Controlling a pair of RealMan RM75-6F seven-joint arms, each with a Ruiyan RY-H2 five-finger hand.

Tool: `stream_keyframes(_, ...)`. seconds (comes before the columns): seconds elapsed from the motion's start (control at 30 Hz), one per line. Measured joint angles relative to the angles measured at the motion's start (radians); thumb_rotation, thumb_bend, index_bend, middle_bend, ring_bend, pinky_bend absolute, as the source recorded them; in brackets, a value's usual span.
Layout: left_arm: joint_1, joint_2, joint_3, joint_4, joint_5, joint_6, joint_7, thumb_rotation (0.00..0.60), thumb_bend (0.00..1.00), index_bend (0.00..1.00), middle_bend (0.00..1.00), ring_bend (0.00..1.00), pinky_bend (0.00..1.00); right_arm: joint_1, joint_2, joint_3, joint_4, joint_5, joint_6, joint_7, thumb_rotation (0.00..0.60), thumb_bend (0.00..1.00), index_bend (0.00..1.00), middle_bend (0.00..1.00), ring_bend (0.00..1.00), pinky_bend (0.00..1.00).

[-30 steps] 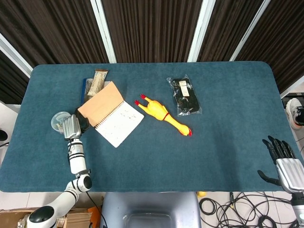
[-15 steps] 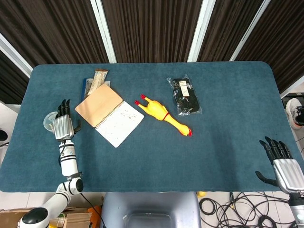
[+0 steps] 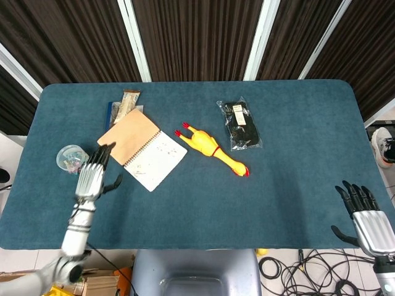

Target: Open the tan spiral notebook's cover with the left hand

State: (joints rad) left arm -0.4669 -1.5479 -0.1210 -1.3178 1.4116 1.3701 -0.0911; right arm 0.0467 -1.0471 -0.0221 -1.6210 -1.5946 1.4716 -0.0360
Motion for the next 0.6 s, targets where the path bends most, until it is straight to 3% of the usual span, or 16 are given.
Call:
stream_keyframes(0.1, 0.112, 0.210, 0.136, -0.203, 0.087, 0.079, 0.041, 0.600, 0.33, 0.00, 0.07, 0.02, 0.14, 0.003, -0.010, -0.002, -0.003, 0.000, -0.012, -0.023, 0.600, 0.16, 0.00, 0.00, 0.00, 0.00)
stream_keyframes(0.23, 0.284, 0.370, 0.286, -0.317, 0.186, 0.220, 0.056, 0.600, 0.33, 0.00, 0.07, 0.02, 0.13, 0.011, -0.026, -0.002, -0.006, 0.001, -0.030, -0.063, 0.600, 0.16, 0.00, 0.00, 0.00, 0.00)
stream_keyframes(0.37, 0.349, 0.387, 0.315, -0.307, 0.263, 0.273, 0.130, 0.600, 0.33, 0.00, 0.05, 0.00, 0.11, 0.021, -0.044, -0.005, -0.016, 0.001, -0.053, -0.089, 0.600, 0.16, 0.00, 0.00, 0.00, 0.00)
stream_keyframes(0.6, 0.368, 0.389, 0.290, -0.319, 0.225, 0.235, 0.199, 0.600, 0.33, 0.00, 0.05, 0.00, 0.11, 0.019, -0.056, -0.015, -0.019, -0.017, -0.045, -0.116, 0.600, 0.16, 0.00, 0.00, 0.00, 0.00)
